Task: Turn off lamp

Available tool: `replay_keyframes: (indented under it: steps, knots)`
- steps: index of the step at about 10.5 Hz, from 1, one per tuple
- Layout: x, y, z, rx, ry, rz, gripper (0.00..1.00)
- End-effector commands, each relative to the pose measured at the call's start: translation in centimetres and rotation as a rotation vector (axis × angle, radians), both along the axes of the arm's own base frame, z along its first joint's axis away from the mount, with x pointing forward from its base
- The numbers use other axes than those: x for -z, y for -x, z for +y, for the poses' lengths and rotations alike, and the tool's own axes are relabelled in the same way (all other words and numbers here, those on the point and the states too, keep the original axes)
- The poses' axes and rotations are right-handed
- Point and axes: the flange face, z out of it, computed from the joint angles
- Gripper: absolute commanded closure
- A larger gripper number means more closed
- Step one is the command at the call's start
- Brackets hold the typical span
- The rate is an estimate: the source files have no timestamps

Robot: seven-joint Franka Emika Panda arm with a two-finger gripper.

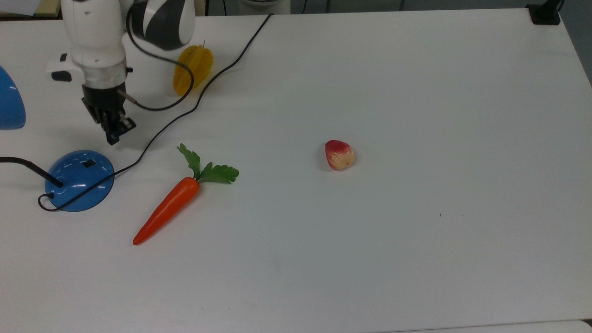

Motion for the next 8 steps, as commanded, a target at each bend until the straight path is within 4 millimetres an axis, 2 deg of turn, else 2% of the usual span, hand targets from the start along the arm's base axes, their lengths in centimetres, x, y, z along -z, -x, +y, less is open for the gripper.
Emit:
replay_keyframes:
  steps: [1,2,3,4,5,6,8]
  knots:
    - [-7.8,2.8,6.5,-0.123,-0.020,0.096,0.78]
    - [-9.5,3.7,8.5,-0.201,-0.032,0.162,0.70]
    - [-11.5,4.9,11.0,-0.281,-0.041,0.227,0.55]
    - [-13.3,5.9,13.3,-0.359,-0.053,0.297,0.32]
    - [-15.3,6.5,15.3,-0.405,-0.077,0.346,0.02]
    - [-17.3,6.6,17.4,-0.434,-0.122,0.372,0.00]
    - [-20.2,7.0,18.4,-0.481,-0.155,0.387,0.00]
